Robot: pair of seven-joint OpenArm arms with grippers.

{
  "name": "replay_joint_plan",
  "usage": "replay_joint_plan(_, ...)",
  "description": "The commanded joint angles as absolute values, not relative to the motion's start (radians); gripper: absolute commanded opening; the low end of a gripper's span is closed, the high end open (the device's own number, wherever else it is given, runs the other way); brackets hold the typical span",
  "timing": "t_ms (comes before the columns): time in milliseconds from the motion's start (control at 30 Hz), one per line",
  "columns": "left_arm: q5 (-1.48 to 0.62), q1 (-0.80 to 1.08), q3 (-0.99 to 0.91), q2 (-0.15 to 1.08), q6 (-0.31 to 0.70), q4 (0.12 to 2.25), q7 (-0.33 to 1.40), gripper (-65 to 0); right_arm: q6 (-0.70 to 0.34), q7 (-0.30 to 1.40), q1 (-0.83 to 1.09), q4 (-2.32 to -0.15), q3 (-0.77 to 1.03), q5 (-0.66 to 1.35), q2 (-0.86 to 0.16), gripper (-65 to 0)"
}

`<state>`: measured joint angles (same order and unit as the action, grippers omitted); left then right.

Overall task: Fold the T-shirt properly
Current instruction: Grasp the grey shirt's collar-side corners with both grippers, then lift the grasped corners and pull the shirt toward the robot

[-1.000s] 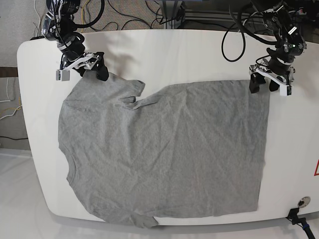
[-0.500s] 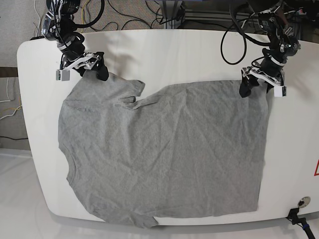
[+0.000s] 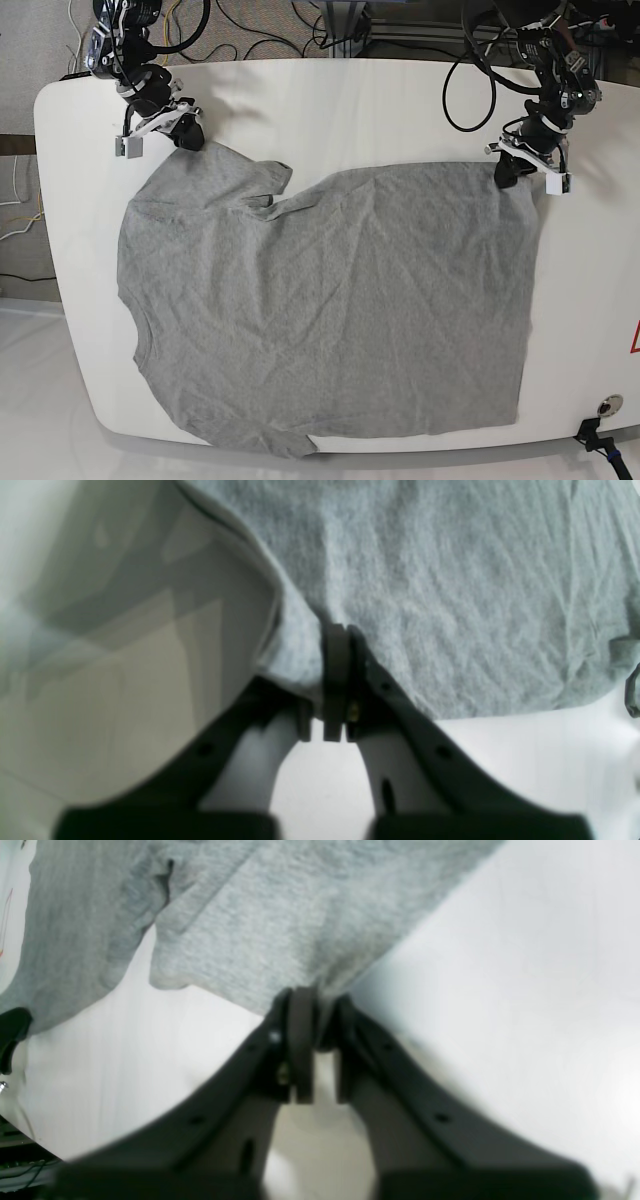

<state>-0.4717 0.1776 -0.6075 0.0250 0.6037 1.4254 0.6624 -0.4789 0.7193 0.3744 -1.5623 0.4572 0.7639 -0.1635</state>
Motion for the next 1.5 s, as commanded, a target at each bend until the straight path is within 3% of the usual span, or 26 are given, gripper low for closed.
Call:
replay_joint_plan(0,-0.453,0.177,-0.607,0.028,0.601,1.431,0.688,-65.0,-0.478,0.728,0.377,-1.57,0.461,0.762,-0.171,-64.0)
replay_joint_plan(367,-0.45,0.199,-0.607,0.03,0.601,1.434,0.688,-65.0,-0.478,0.723,0.407,-1.629,0.464,0.762,-0.171,-65.0)
replay_joint_plan(700,-0.452,0.323,-0.61,0.044,0.601,1.569,0.688,-65.0,-0.478,0.7,0.487,-1.676,0.466,0.762,-0.173,-65.0)
replay_joint_plan(1467,-0.453,0.696,-0.611,0.038,0.601,1.704,0.688,-65.0,-0.478,0.636,0.931,-1.954,0.464,0.762,-0.17,-65.0)
